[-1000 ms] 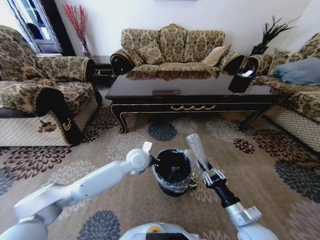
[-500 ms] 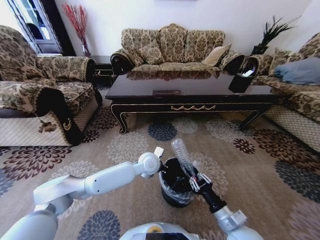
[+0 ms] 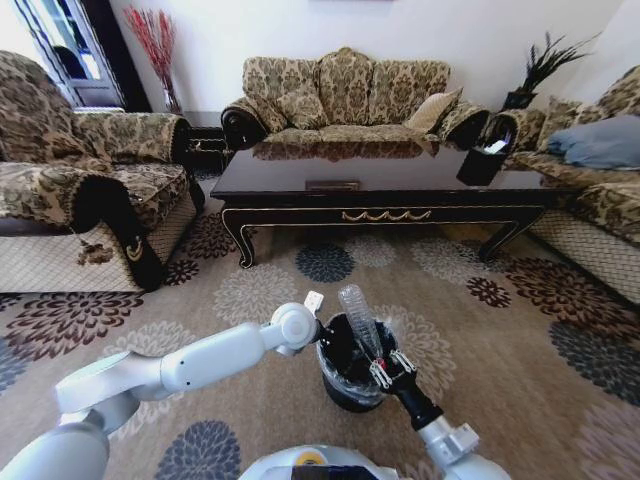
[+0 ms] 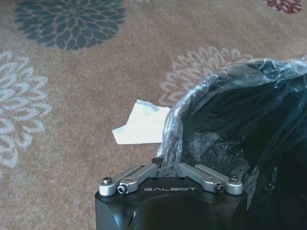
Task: Move to the front of the table and pick up the trash from the floor, then place it into the trash bin.
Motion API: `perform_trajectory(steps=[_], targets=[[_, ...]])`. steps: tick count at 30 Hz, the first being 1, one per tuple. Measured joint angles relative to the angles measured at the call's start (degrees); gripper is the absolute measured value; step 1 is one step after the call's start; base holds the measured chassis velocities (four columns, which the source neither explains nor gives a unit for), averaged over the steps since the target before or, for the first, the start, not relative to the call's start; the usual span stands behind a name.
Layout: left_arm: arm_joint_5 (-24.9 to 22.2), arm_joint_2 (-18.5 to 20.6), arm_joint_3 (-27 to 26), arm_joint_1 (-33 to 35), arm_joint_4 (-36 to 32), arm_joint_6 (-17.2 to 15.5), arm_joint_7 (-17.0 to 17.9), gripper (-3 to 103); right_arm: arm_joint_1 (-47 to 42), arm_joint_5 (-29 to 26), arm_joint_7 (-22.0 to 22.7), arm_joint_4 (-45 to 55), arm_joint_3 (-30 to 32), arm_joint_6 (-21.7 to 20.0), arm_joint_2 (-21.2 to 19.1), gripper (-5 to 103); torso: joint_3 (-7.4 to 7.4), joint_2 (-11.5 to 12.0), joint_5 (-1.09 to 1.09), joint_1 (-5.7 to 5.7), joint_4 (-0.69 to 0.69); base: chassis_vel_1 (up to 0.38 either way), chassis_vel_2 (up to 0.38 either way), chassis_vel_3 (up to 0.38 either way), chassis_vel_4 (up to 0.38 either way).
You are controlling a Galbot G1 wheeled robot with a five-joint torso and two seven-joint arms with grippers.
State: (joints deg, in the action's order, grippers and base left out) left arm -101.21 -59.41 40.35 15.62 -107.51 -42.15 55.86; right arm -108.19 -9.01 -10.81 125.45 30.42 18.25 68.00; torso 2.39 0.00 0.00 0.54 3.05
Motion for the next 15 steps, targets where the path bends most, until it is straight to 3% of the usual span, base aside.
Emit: perform_trajectory(steps=[1, 4, 7, 10, 15], targets=[[0.0, 0.0, 0.0, 0.0, 0.0, 0.0, 0.0, 0, 0.0, 0.0, 0.0, 0.0, 0.0, 0.0, 0.0, 51, 0.00, 0.0, 0.00, 0.00, 0.00, 0.000, 0.000, 0.000, 0.000], [0.3, 0.0, -0.5, 0.5, 0.0, 0.0, 0.0, 0, -0.1, 0.1, 0.0, 0.3, -0.1, 0.0, 0.0, 68, 0.00, 0.0, 0.00, 0.00, 0.01, 0.000, 0.000, 0.000, 0.000], [0.4, 0.0, -0.6, 0.6, -0.1, 0.0, 0.0, 0, -0.1, 0.0, 0.0, 0.4, 0.1, 0.0, -0.2, 73, 0.00, 0.0, 0.00, 0.00, 0.01, 0.000, 0.000, 0.000, 0.000], [0.4, 0.3, -0.6, 0.8, -0.3, 0.0, 0.0, 0, -0.2, -0.1, 0.0, 0.6, 0.4, 0.0, -0.3, 89, 0.00, 0.0, 0.00, 0.00, 0.01, 0.000, 0.000, 0.000, 0.000], [0.6, 1.0, -0.9, 1.6, -0.7, 0.0, 0.0, 0, -0.3, -0.1, 0.0, 0.6, 0.5, 0.0, -0.2, 99, 0.00, 0.0, 0.00, 0.00, 0.01, 0.000, 0.000, 0.000, 0.000]])
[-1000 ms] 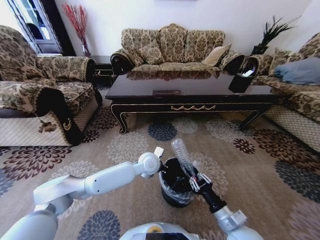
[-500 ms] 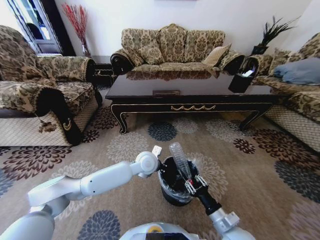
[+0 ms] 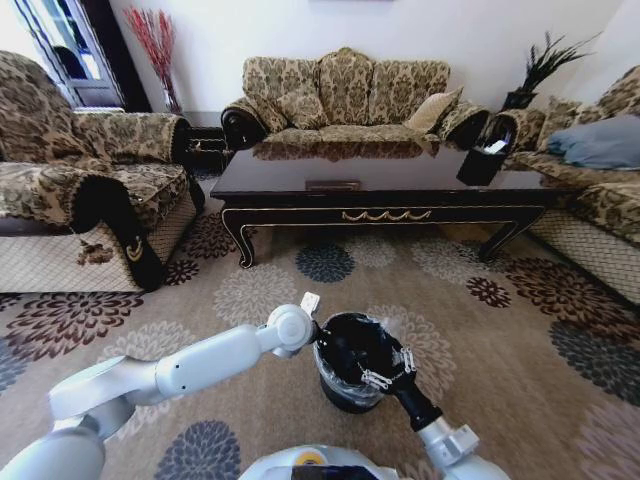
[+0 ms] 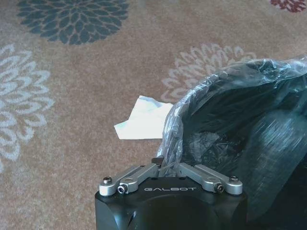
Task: Move to the front of the table and pick up the trash from the floor, then place it into the trash bin.
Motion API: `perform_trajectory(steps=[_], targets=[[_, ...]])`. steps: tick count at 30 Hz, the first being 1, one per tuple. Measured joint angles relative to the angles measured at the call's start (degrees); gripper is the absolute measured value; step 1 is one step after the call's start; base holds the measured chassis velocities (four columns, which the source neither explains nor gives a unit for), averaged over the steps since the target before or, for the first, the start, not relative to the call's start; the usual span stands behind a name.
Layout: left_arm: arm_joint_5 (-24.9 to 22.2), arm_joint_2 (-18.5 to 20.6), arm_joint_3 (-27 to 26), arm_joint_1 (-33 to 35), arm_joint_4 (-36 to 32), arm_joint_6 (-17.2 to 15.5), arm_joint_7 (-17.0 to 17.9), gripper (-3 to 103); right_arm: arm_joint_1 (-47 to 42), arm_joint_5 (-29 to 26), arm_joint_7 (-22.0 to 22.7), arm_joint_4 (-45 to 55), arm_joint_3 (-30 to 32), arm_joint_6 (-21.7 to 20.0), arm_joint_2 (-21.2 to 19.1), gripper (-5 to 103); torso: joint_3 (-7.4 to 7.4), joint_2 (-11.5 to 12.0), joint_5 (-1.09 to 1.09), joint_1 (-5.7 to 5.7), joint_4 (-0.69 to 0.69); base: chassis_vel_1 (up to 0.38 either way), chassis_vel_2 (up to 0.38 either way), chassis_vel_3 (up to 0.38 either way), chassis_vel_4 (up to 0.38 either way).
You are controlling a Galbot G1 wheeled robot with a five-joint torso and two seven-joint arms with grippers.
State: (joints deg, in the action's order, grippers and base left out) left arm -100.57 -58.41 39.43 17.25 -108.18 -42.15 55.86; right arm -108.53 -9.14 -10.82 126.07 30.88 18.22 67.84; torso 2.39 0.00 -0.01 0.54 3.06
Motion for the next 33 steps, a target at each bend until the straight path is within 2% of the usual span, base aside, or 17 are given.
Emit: perform_trajectory(steps=[10, 16, 23, 28, 30, 32, 33], targets=[[1.9, 2.3, -2.5, 2.0, -0.3, 0.0, -0.4, 0, 0.0, -0.4, 0.6, 0.3, 0.3, -0.3, 1.2, 100, 0.00, 0.0, 0.00, 0.00, 0.00, 0.000, 0.000, 0.000, 0.000], [2.2, 4.8, -6.2, 4.6, -1.3, 0.0, -0.5, 0, 1.1, -3.2, 2.3, 0.5, 2.4, -2.0, 0.9, 100, 0.00, 0.0, 0.00, 0.00, 0.00, 0.000, 0.000, 0.000, 0.000], [3.5, 9.8, -13.1, 10.5, -2.4, 0.0, -1.4, 0, 5.3, -8.4, 6.3, -3.7, 5.2, -4.1, -0.7, 100, 0.00, 0.0, -0.01, 0.00, 0.01, 0.000, 0.000, 0.000, 0.000], [4.7, 13.5, -17.1, 15.4, -3.0, 0.0, -2.1, 0, 8.0, -9.7, 7.2, -8.6, 5.4, -4.4, -1.4, 100, 0.00, 0.0, -0.01, 0.00, -0.02, 0.000, 0.000, 0.000, 0.000], [6.3, 15.8, -21.8, 20.4, -3.4, 0.0, -3.8, 0, 10.4, -10.5, 7.7, -13.3, 5.0, -4.5, -1.7, 100, 0.00, 0.0, 0.02, 0.00, -0.01, 0.000, 0.000, 0.000, 0.000], [7.0, 16.3, -23.5, 22.0, -3.5, 0.0, -4.4, 0, 11.1, -10.9, 7.7, -14.4, 4.8, -4.6, -1.8, 100, 0.00, 0.0, 0.00, 0.00, -0.01, 0.000, 0.000, 0.000, 0.000], [8.3, 17.2, -26.3, 24.4, -3.6, 0.0, -5.6, 0, 12.2, -11.9, 7.9, -16.2, 4.6, -4.9, -1.9, 100, 0.00, 0.0, -0.03, 0.00, 0.00, 0.000, 0.000, 0.000, 0.000]])
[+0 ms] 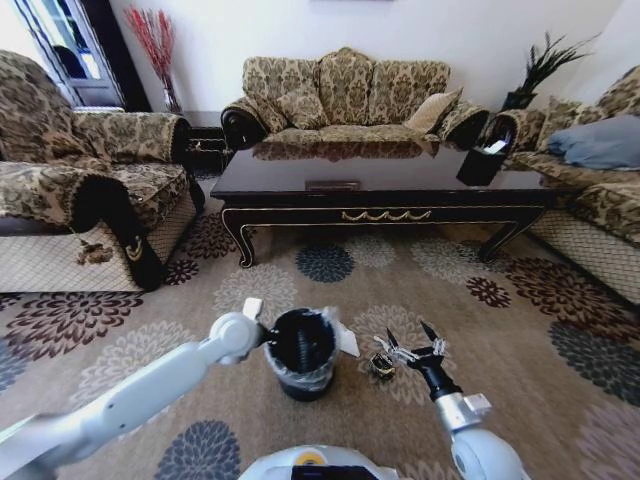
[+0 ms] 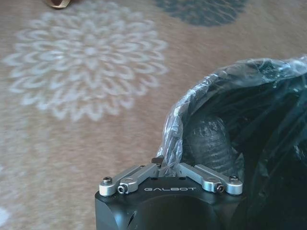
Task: Move to the front of the table and pick up the trash from the floor, then place it into the trash bin.
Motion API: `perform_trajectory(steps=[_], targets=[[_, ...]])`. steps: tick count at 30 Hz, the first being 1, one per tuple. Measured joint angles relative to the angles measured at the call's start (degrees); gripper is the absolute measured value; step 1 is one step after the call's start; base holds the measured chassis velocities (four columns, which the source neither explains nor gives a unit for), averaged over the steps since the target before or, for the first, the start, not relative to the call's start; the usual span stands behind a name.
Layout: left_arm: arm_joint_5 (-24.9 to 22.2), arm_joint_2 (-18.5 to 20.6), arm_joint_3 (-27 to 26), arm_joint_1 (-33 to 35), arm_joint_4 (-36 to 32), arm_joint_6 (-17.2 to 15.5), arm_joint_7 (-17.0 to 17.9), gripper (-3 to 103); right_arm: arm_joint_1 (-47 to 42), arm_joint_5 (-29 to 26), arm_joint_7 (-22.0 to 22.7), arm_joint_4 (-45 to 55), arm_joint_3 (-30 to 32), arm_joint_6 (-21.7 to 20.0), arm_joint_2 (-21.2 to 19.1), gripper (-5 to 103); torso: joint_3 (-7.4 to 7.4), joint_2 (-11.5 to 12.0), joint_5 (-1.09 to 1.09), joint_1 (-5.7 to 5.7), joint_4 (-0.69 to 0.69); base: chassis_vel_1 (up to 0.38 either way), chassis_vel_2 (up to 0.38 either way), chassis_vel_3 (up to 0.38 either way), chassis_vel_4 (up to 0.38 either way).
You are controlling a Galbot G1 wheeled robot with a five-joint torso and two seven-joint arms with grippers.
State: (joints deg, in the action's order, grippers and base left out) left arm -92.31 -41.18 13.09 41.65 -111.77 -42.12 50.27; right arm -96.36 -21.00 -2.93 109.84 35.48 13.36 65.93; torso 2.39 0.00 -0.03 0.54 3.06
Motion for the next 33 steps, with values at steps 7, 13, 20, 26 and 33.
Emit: perform_trajectory(steps=[7, 13, 20, 26, 33], targets=[[2.7, 3.4, -9.4, 7.0, -0.1, 0.0, -3.4, 0, 5.2, -0.7, 0.2, -9.1, -1.6, -0.3, -0.6, 100, 0.00, 0.0, 0.02, 0.00, -0.03, 0.000, 0.000, 0.000, 0.000], [3.1, 3.5, -12.8, 8.5, -0.1, 0.0, -4.7, 0, 9.1, -1.1, 0.6, -19.0, -3.1, -0.7, 0.6, 100, 0.00, 0.0, 0.03, 0.00, 0.01, 0.000, 0.000, 0.000, 0.000], [4.7, 3.2, -12.5, 9.1, -1.1, 0.0, -5.1, 0, 10.5, -2.9, 1.3, -24.6, -4.1, -2.0, 2.8, 100, 0.00, 0.0, 0.04, 0.00, 0.00, 0.000, 0.000, 0.000, 0.000], [4.9, 3.1, -11.5, 8.6, -1.7, 0.0, -5.0, 0, 11.3, -6.7, 3.7, -26.0, -4.6, -4.0, 4.5, 100, 0.00, 0.0, 0.03, 0.00, -0.01, 0.000, 0.000, 0.000, 0.000], [4.9, 3.5, -11.2, 8.2, -2.3, 0.0, -5.0, 0, 10.6, -9.7, 4.3, -25.2, -5.3, -5.7, 5.7, 100, 0.00, 0.0, 0.03, 0.00, 0.00, 0.000, 0.000, 0.000, 0.000]])
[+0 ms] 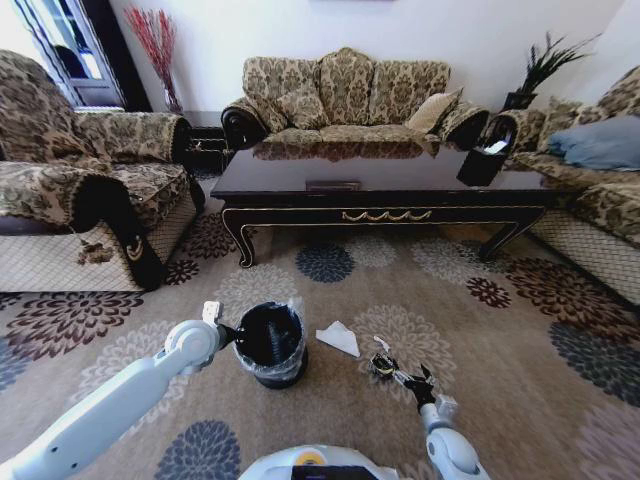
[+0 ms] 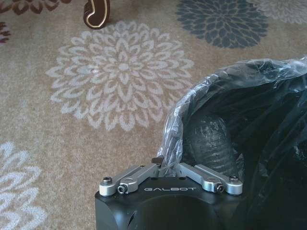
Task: Move to the front of the table and pick up the trash from the floor, then place it into the trash bin.
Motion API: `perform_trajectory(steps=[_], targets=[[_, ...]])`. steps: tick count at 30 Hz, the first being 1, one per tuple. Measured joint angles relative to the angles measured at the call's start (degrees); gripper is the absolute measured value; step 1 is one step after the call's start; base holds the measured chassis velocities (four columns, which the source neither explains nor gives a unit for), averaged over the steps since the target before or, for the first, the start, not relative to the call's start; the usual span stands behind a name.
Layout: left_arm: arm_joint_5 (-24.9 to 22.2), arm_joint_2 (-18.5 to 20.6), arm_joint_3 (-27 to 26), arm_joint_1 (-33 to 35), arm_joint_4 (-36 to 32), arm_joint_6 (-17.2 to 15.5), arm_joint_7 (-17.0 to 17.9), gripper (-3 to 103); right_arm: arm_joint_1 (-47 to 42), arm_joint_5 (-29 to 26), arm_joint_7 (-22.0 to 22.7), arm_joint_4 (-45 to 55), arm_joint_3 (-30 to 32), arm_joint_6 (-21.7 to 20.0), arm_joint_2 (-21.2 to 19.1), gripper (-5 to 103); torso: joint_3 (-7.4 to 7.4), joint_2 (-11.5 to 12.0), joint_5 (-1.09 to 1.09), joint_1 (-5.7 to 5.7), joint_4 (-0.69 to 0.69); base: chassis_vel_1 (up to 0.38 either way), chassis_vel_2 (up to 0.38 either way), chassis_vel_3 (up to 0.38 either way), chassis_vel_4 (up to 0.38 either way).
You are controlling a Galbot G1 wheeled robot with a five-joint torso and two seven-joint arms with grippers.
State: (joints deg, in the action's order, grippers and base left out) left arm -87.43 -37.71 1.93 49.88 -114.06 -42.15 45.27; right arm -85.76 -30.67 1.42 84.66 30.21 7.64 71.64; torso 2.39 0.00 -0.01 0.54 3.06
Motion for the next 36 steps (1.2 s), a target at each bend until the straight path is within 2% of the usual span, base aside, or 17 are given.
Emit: perform_trajectory(steps=[4, 13, 14, 17, 27, 30, 32, 33, 36], targets=[[0.0, 0.3, 0.0, 0.3, -0.5, 0.0, 0.0, 0, 0.5, -6.7, 2.0, 0.5, -0.8, -4.0, 1.4, 100, 0.00, 0.0, 0.00, 0.00, 0.00, 0.000, 0.000, 0.000, 0.000], [-0.2, 0.7, 0.4, 0.3, -1.7, 0.0, 0.2, 0, 3.0, -13.0, 4.1, -1.1, -1.1, -7.0, 2.2, 100, 0.00, 0.0, 0.00, 0.00, 0.00, 0.000, 0.000, 0.000, 0.000], [-0.2, 0.7, 0.5, 0.3, -1.7, 0.0, 0.3, 0, 3.2, -13.7, 4.2, -1.4, -1.0, -7.2, 2.3, 103, 0.00, 0.0, 0.01, 0.00, 0.00, 0.000, 0.000, 0.000, 0.000], [-0.1, 0.7, 0.9, 0.3, -1.8, 0.0, 0.4, 0, 3.4, -14.6, 4.4, -1.8, -0.9, -7.5, 2.4, 100, 0.00, 0.0, 0.00, 0.00, 0.00, 0.000, 0.000, 0.000, 0.000], [0.2, 0.5, 1.7, 0.0, -1.9, 0.0, 0.4, 0, 4.8, -15.4, 4.1, -4.6, -1.0, -7.1, 3.2, 99, 0.00, 0.0, 0.01, 0.00, 0.00, 0.000, 0.000, 0.000, 0.000], [0.3, 0.5, 1.9, -0.2, -1.9, 0.0, 0.3, 0, 5.2, -15.7, 4.1, -4.9, -1.4, -7.3, 3.5, 86, 0.00, 0.0, 0.00, 0.00, 0.00, 0.000, 0.000, 0.000, 0.000], [0.4, 0.5, 1.9, -0.2, -1.9, 0.0, 0.3, 0, 5.3, -15.7, 4.1, -5.2, -1.4, -7.3, 3.6, 86, 0.00, 0.0, 0.01, 0.00, 0.00, 0.000, 0.000, 0.000, 0.000], [0.4, 0.5, 2.0, -0.2, -1.9, 0.0, 0.3, 0, 5.5, -15.7, 4.2, -5.7, -1.4, -7.3, 3.9, 78, 0.00, 0.0, 0.01, 0.00, 0.00, 0.000, 0.000, 0.000, 0.000], [0.4, 0.6, 2.0, -0.2, -1.9, 0.0, 0.3, 0, 5.4, -15.6, 4.2, -5.9, -1.5, -7.3, 4.1, 73, 0.00, 0.0, 0.01, 0.00, 0.00, 0.000, 0.000, 0.000, 0.000]])
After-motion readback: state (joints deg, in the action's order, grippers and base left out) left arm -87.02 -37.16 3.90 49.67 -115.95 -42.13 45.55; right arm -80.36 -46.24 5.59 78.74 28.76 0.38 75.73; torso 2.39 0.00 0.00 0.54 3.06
